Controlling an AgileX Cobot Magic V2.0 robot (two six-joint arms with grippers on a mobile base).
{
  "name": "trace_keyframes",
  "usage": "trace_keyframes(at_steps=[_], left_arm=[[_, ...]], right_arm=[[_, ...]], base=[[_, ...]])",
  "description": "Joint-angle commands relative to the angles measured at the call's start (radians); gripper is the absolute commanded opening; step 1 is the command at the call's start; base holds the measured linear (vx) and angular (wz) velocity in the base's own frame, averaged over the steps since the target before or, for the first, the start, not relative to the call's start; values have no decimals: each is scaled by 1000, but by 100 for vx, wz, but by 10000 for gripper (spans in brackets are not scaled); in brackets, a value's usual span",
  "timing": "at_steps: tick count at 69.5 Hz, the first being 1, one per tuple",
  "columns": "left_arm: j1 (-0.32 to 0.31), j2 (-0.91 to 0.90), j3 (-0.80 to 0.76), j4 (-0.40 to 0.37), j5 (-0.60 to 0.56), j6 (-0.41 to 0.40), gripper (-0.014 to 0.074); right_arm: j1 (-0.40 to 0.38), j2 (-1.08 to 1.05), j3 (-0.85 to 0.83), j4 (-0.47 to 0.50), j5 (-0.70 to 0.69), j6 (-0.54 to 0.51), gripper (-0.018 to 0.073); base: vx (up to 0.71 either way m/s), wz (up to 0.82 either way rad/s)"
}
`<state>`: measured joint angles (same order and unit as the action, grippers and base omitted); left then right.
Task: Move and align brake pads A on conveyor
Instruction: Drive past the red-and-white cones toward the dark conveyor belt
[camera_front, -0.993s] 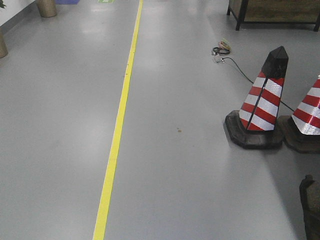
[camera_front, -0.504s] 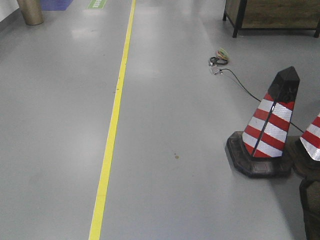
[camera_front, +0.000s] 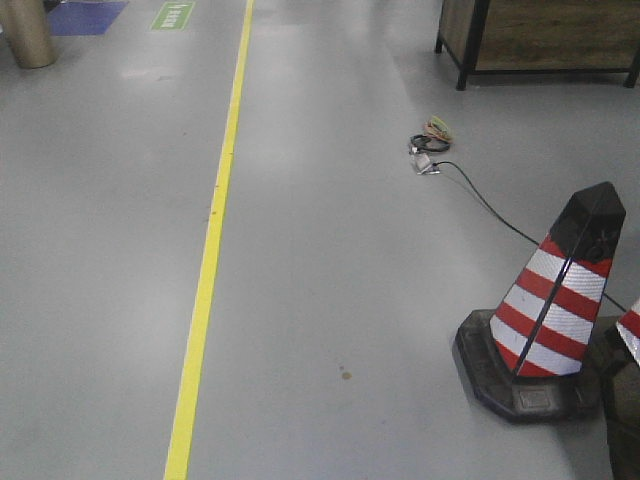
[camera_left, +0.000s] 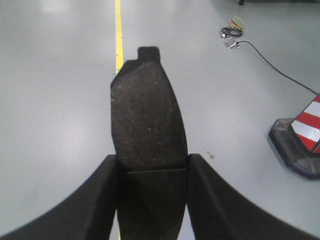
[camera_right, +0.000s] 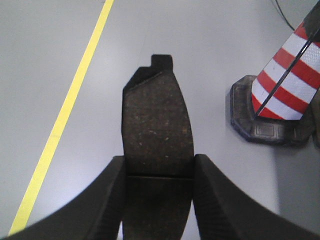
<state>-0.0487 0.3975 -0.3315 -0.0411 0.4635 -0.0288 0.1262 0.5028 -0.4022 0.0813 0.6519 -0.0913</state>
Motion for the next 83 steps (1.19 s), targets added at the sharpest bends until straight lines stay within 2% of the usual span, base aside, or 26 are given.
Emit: trace_keyframes(at_steps=[1,32,83], left_arm=[[-5,6,-28,-4,-96,0,146],[-5,6,-28,-4,-96,0,146],[-5,6,-28,-4,-96,0,146]], right_arm=[[0,4,-28,0,-81,-7,79],[0,4,-28,0,-81,-7,79],[0,4,-28,0,-81,-7,79]], base=[[49,-16],[45,-35],[35,-57]])
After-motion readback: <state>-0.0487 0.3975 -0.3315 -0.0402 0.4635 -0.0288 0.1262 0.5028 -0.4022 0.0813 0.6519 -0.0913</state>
